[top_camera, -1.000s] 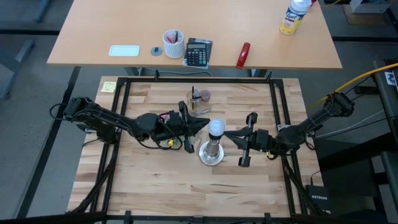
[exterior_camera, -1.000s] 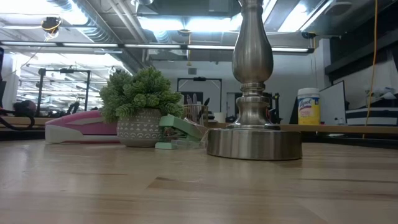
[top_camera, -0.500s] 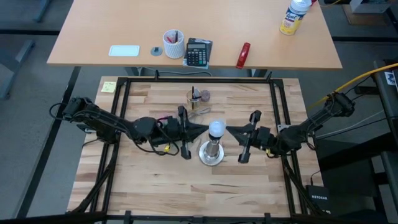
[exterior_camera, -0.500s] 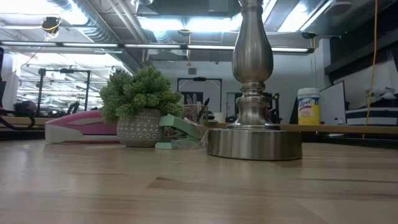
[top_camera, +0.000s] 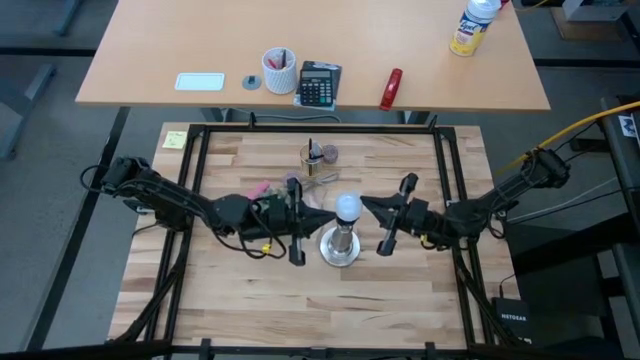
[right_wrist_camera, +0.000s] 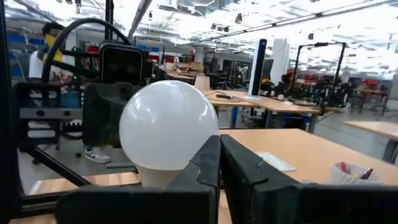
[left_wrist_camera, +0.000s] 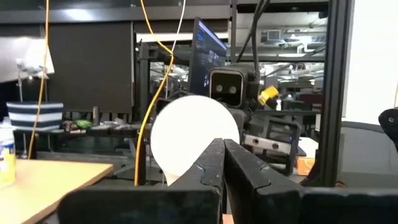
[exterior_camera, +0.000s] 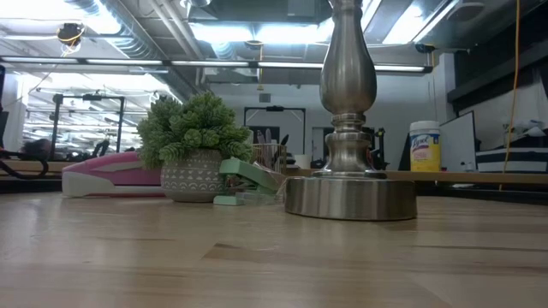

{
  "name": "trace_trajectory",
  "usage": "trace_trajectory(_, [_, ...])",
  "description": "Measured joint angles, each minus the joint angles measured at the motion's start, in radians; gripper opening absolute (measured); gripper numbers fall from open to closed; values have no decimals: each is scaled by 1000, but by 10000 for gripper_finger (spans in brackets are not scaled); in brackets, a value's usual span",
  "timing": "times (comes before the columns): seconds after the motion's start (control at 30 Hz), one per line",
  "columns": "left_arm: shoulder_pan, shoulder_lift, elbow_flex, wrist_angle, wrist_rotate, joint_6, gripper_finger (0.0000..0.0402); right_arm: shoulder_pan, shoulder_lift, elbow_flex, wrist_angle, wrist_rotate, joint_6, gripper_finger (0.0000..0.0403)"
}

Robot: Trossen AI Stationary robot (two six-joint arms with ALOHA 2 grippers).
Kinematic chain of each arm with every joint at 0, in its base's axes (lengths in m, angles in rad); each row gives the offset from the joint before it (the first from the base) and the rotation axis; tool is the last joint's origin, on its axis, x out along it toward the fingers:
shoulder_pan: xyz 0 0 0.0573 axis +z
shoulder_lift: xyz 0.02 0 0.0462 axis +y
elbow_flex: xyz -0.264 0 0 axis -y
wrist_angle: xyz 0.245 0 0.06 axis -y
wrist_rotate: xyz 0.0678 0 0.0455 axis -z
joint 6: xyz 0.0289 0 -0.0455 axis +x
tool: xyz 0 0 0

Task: Screw lightbulb
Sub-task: Remove the lightbulb from the lamp

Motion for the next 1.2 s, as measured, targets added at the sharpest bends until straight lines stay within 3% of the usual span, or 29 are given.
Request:
trace_trajectory(0.4, [-6,0,0,106,-11,79,1,45,-48,0,0,41,-37,17])
trace_trajectory(0.6, [4,-1,0,140,-110,126,1,96,-51,0,11,-28,-37,17])
trace_trajectory(0.73, [36,-1,0,121,-113,91,1,100,-45,0,20,-95,-27,17])
trace_trajectory(0.93, [83,-1,0,43,-94,-13,1,84,-23,0,27,-92,-22,17])
trace_trajectory(1.2, [70,-1,0,25,-49,-24,1,32,1,0,25,-92,1,17])
